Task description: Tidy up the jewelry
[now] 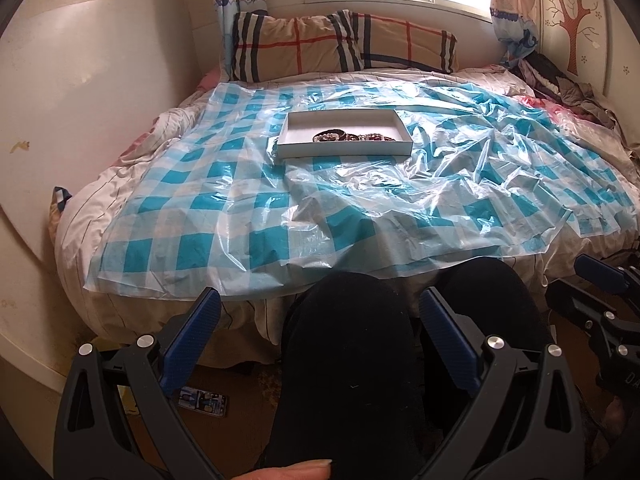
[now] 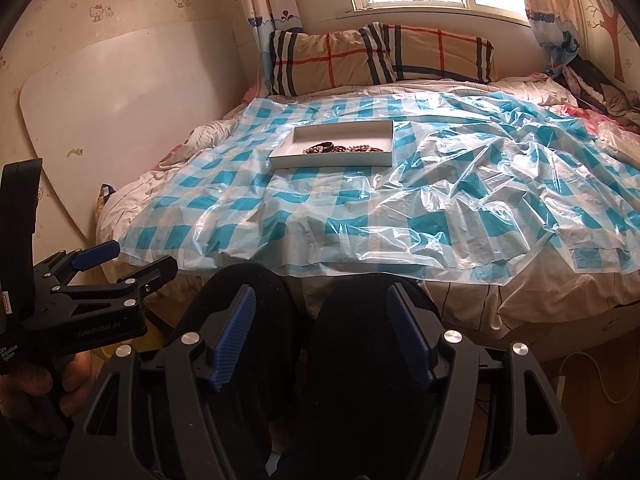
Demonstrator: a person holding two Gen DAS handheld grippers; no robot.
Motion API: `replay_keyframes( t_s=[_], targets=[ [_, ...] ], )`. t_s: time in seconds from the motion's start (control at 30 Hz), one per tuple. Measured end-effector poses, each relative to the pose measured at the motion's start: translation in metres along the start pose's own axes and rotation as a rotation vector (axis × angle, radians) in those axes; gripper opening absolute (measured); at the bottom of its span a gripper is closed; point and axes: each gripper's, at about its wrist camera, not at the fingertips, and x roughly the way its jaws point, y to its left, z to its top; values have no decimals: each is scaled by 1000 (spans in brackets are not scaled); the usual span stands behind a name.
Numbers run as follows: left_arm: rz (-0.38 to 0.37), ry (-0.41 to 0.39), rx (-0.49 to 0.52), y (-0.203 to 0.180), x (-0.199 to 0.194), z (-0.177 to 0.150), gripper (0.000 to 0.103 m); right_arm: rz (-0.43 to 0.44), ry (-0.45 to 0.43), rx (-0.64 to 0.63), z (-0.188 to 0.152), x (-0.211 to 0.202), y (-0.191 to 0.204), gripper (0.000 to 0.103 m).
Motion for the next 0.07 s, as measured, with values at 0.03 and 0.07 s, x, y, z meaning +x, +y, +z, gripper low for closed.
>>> replay_keyframes(
  t_s=[0.03,0.07],
  targets=[
    [3,1,-2,0,0,0,95,0,0,0,0,0,0,66],
    [6,2,-2,0,-1,1,95,0,0,0,0,0,0,66]
  ],
)
